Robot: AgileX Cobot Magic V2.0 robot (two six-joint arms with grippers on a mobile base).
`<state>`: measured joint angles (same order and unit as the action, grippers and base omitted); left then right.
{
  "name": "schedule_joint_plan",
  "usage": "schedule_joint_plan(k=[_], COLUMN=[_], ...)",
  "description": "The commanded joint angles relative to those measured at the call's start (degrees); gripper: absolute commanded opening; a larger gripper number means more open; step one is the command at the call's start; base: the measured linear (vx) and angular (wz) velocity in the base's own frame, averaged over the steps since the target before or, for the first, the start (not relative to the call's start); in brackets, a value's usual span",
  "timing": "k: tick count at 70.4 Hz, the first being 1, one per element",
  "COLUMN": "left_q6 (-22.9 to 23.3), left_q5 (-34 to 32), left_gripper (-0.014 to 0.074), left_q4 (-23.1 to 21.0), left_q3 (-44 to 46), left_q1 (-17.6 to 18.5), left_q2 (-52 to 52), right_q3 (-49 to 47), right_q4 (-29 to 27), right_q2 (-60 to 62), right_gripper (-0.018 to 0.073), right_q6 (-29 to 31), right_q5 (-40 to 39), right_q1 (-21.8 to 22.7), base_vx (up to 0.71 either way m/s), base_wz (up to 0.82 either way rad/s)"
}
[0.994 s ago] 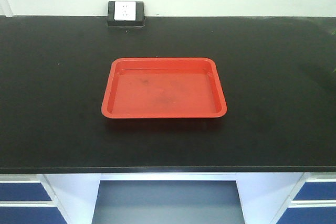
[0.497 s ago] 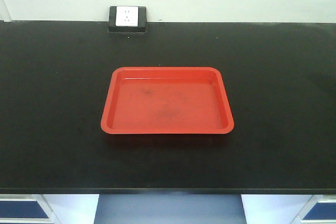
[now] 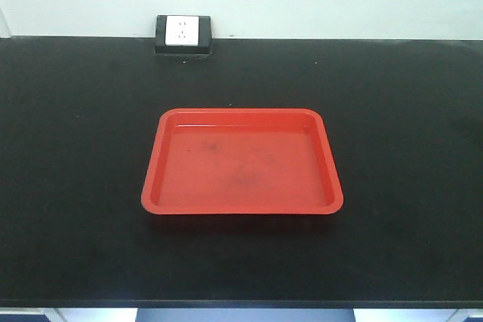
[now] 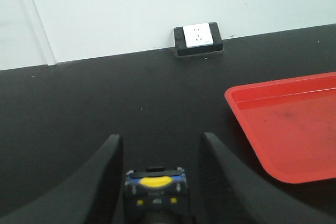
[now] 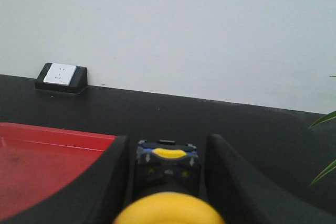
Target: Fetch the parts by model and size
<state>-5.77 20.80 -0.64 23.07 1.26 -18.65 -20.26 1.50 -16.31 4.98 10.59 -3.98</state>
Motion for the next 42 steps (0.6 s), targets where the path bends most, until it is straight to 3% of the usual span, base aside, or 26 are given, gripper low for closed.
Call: schedule_joint_plan(k=[1, 42], left_q6=[0.21, 0.21], left_q5=[-4.47, -4.47], left_gripper=[-0.0004, -0.0004], left_q4=[-0.22, -0.22], left_q3=[1.69, 1.69], left_q1=[0.47, 0.47], left_q2=[-0.47, -0.47], right_q3=[-1.74, -1.74], right_q4=[0.29, 0.29], right_q2=[-0.48, -0.48], right_gripper=[-0.001, -0.001], right_q6=[-0.05, -0.05], right_q5=[-4.7, -4.9], right_q1=[0.25, 0.25], base_vx=[0.08, 0.06], base_wz=[-0.01, -0.01])
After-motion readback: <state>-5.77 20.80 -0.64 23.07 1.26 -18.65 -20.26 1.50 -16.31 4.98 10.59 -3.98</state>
